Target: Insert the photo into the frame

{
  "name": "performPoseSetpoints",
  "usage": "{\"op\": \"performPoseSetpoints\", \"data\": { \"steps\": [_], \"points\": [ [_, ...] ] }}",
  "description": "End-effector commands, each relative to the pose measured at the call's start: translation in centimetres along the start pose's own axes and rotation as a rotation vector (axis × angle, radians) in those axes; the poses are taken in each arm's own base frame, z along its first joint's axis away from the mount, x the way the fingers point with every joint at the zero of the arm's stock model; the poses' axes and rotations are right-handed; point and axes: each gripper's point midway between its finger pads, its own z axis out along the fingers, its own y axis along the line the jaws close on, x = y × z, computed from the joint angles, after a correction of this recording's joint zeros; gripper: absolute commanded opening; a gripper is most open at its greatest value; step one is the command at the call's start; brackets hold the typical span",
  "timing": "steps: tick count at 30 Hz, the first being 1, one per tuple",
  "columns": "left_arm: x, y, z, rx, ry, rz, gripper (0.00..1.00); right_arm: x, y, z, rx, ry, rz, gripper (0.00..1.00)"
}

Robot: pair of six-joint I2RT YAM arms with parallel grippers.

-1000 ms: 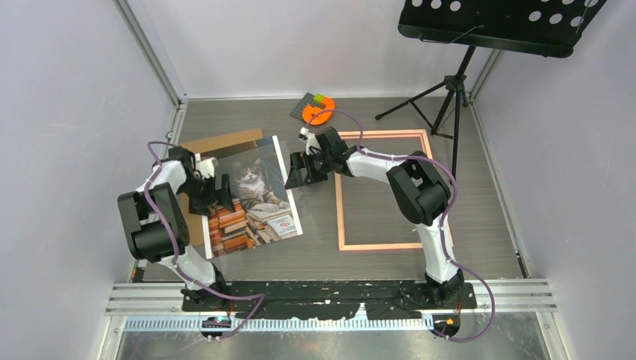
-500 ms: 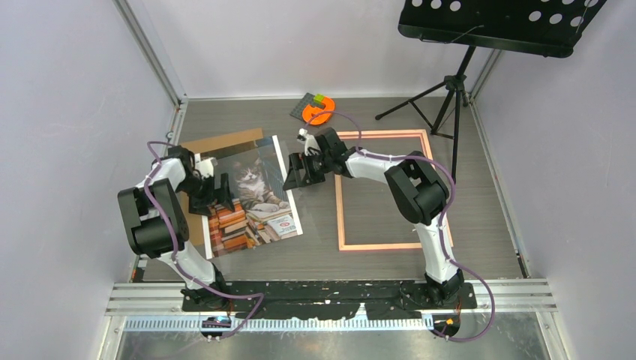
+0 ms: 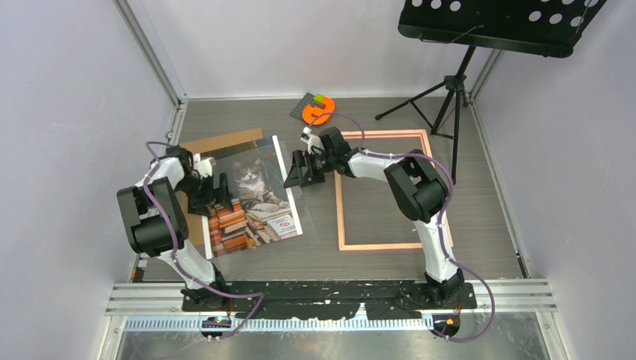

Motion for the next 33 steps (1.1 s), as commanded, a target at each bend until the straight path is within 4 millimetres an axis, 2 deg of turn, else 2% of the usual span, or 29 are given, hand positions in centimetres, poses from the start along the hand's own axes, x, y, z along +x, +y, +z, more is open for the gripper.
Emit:
{"op": "performPoseSetpoints", "data": {
  "steps": [1, 20, 33],
  "points": [
    [-0.3, -1.2, 1.8, 0.102, 0.003, 0.012, 0.91, 5.9, -0.1, 1.8, -0.057, 0.164, 0.143, 0.99],
    [-0.3, -1.4, 1.8, 0.121, 0.005, 0.013, 0.91, 4.4, 2.8, 0.9, -0.218, 0.114, 0.123, 1.0],
    [-0.3, -1.5, 1.8, 0.122, 0.003, 0.014, 0.91, 3.5, 3.6, 0.0, -0.285, 0.074, 0.139, 0.97]
  ]
}}
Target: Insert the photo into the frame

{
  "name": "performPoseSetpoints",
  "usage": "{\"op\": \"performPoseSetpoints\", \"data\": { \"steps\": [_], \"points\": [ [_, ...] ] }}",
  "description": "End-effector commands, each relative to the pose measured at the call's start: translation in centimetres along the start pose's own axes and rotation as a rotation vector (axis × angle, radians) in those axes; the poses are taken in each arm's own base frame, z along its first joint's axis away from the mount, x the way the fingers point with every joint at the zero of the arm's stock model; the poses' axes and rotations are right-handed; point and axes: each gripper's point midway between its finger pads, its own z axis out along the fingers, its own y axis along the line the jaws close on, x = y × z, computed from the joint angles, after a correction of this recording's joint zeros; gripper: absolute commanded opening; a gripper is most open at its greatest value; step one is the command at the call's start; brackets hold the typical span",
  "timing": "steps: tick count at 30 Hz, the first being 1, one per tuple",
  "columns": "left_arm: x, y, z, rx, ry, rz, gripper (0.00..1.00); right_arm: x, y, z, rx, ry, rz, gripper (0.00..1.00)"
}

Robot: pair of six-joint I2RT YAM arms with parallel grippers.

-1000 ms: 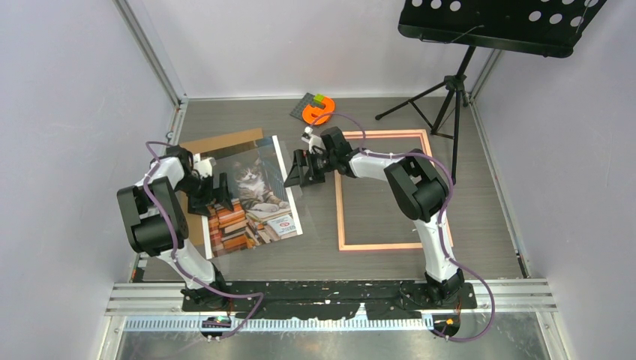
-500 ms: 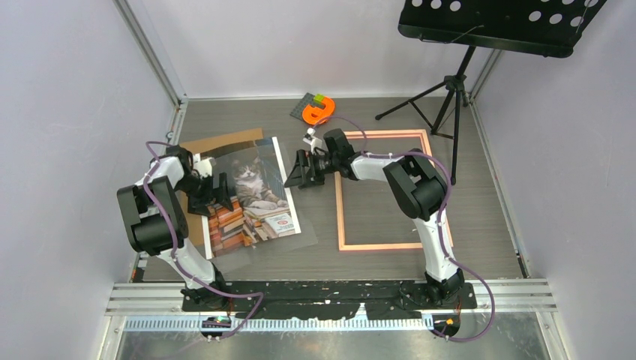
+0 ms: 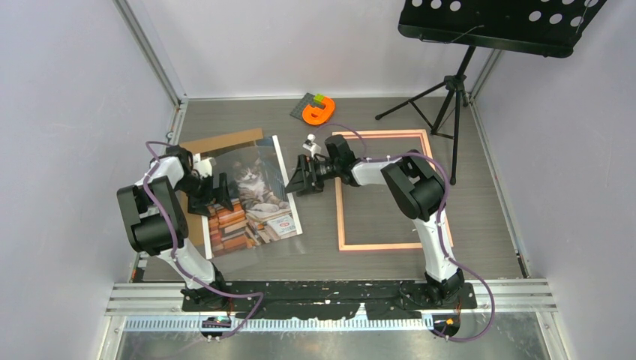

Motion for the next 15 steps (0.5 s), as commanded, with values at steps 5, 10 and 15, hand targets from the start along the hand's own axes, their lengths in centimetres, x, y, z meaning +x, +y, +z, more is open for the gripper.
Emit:
{"op": "performPoseSetpoints", "data": {
  "steps": [5, 10, 15],
  "points": [
    [-0.3, -1.4, 1.9, 0.112, -0.009, 0.015, 0.91, 1.3, 2.3, 0.7, -0.107, 0.035, 0.021, 0.96],
    [-0.3, -1.5, 1.9, 0.119, -0.009, 0.014, 0.91, 0.7, 2.8, 0.4, -0.136, 0.013, 0.035, 0.96],
    [-0.4, -1.6, 1.8, 0.122, -0.014, 0.018, 0.91, 0.2, 3.4, 0.3, -0.172, -0.004, 0.05, 0.95]
  ]
}}
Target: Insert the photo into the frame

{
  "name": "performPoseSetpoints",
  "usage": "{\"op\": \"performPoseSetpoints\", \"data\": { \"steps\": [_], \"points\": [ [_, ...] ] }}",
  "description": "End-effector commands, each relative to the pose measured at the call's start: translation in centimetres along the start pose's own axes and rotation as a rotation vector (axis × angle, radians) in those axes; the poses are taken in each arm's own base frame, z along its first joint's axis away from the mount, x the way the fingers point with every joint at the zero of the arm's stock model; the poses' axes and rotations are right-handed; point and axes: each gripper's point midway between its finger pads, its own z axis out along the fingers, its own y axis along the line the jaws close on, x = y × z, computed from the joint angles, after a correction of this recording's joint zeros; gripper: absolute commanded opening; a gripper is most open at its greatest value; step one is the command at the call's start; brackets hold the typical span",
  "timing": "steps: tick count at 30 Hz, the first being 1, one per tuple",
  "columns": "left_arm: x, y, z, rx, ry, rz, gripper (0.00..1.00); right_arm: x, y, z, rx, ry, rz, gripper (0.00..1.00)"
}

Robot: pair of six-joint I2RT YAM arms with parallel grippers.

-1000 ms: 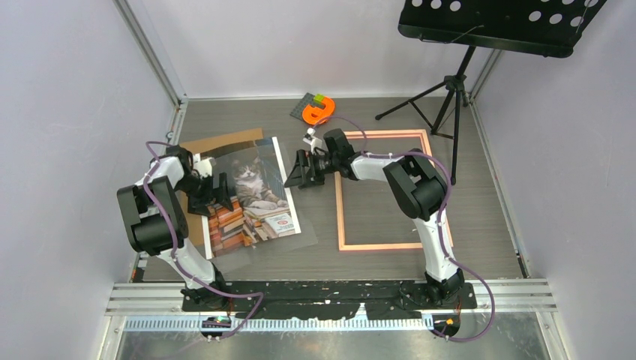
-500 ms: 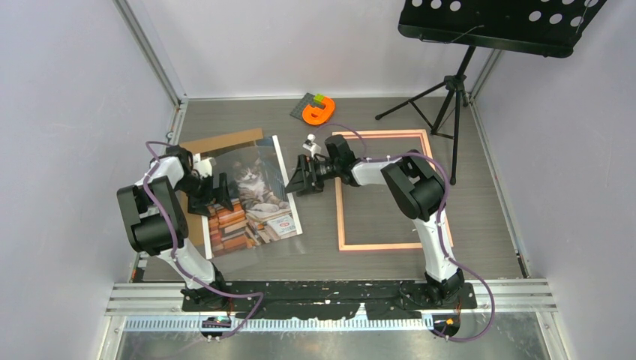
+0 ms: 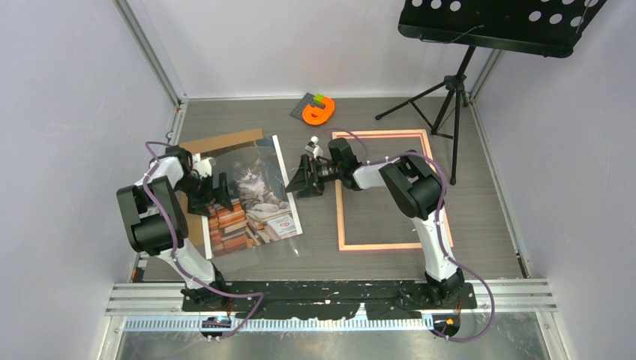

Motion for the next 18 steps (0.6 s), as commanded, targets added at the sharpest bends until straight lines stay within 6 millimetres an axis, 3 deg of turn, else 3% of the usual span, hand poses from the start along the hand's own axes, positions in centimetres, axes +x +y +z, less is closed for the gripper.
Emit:
{"op": "performPoseSetpoints", "data": {
  "steps": [1, 18],
  "points": [
    [-0.3, -1.6, 1.8, 0.118, -0.011, 0.02, 0.91, 0.0, 3.2, 0.5, -0.117, 0.014, -0.043, 0.95],
    [-0.4, -1.7, 1.8, 0.121, -0.018, 0.027, 0.91, -0.6, 5.6, -0.3, -0.212, -0.001, -0.054, 0.92]
  ]
}}
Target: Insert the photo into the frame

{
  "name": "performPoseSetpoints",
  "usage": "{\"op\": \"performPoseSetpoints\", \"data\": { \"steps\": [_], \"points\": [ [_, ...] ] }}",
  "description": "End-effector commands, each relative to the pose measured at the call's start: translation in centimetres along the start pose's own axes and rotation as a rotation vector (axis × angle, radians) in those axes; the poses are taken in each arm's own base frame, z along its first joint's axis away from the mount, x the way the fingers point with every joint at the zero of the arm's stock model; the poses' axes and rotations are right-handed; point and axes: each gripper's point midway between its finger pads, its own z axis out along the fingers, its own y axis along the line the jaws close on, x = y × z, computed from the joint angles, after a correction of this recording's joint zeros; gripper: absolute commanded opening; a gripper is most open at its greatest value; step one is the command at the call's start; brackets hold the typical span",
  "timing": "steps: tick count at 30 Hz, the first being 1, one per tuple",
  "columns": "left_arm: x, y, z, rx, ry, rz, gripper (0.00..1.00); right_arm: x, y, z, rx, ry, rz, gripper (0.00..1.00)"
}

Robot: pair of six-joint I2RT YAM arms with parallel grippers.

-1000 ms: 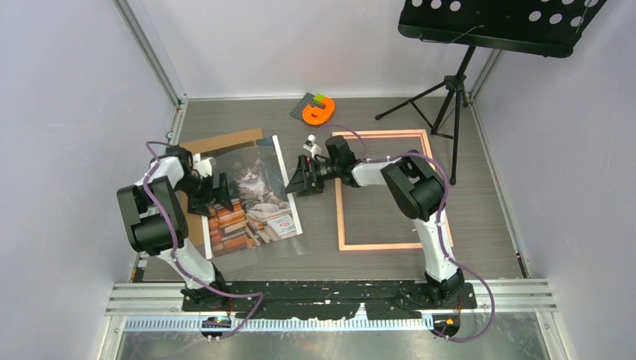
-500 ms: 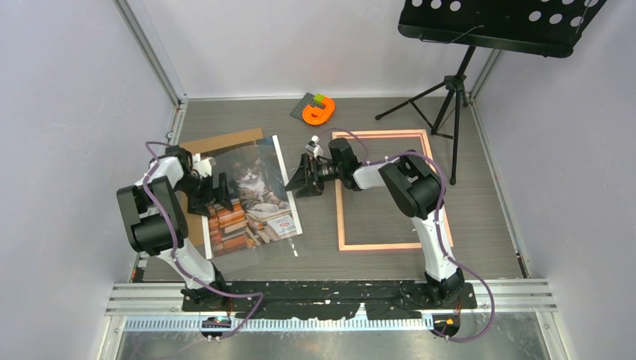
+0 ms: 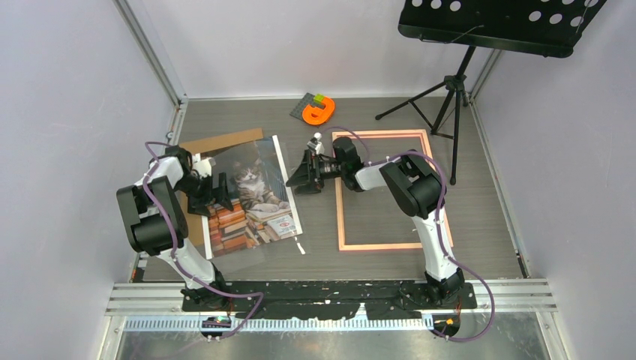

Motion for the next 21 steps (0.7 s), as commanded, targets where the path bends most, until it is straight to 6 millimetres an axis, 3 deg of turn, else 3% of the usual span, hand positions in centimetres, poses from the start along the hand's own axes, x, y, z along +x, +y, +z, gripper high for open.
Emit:
{"op": "performPoseSetpoints", "data": {
  "steps": [1, 10, 21],
  "points": [
    [-0.4, -1.7, 1.8, 0.119, -0.018, 0.029, 0.91, 0.6, 4.1, 0.5, -0.127, 0.037, -0.091, 0.92],
    [-0.4, -1.7, 1.7, 0.117, -0.02, 0.032, 0.91, 0.5, 5.5, 0.3, -0.176, 0.034, -0.101, 0.9],
    [-0.4, -1.8, 1.7, 0.12, -0.02, 0.033, 0.91, 0.7, 4.8, 0.3, -0.113, 0.041, -0.137, 0.88]
  ]
}}
